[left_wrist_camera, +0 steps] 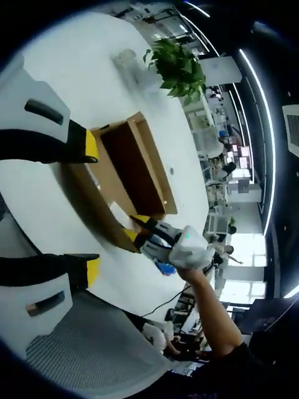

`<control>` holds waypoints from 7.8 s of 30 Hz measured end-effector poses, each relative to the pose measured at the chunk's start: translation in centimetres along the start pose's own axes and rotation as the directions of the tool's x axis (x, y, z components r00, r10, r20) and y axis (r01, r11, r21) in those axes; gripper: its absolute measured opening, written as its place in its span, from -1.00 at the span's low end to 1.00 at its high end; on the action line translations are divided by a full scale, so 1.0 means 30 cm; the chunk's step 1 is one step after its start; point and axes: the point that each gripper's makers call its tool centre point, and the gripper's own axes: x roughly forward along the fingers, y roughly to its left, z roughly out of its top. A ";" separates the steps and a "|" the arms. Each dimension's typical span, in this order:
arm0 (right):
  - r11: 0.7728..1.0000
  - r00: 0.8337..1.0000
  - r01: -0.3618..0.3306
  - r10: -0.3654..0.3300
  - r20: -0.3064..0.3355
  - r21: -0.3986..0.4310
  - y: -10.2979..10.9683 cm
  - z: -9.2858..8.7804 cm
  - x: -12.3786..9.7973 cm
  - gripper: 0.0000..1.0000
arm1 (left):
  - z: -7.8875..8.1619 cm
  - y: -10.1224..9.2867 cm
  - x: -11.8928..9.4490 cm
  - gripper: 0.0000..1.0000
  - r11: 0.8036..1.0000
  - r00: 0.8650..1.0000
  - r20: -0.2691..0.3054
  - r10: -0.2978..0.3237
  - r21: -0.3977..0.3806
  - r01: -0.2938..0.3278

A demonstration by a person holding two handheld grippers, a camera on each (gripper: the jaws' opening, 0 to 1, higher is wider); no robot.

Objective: Operate the shoe box by opening the lid, removing the specified soft item, and placing it in the target area until the item is outside and the box remains undamaged.

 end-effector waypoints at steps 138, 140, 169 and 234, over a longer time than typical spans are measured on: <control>0.978 0.947 0.206 -0.190 -0.259 0.035 -0.384 -0.973 -0.655 -0.74 | 0.000 -0.030 -0.006 0.95 0.997 0.998 -0.017 0.060 -0.047 -0.061; 0.978 0.946 0.207 -0.191 -0.261 0.038 -0.386 -0.979 -0.653 -0.74 | -0.004 -0.032 -0.005 0.94 0.997 0.998 -0.023 0.058 -0.045 -0.059; 0.974 0.938 0.213 -0.183 -0.294 0.072 -0.375 -0.976 -0.694 -0.61 | -0.020 0.049 0.039 0.56 0.997 0.986 -0.169 -0.015 0.069 0.027; 0.673 0.818 0.476 -0.575 -0.004 0.566 0.101 -0.483 -0.776 0.31 | -0.225 0.190 0.488 -0.13 0.668 0.595 -0.787 -0.160 0.358 0.653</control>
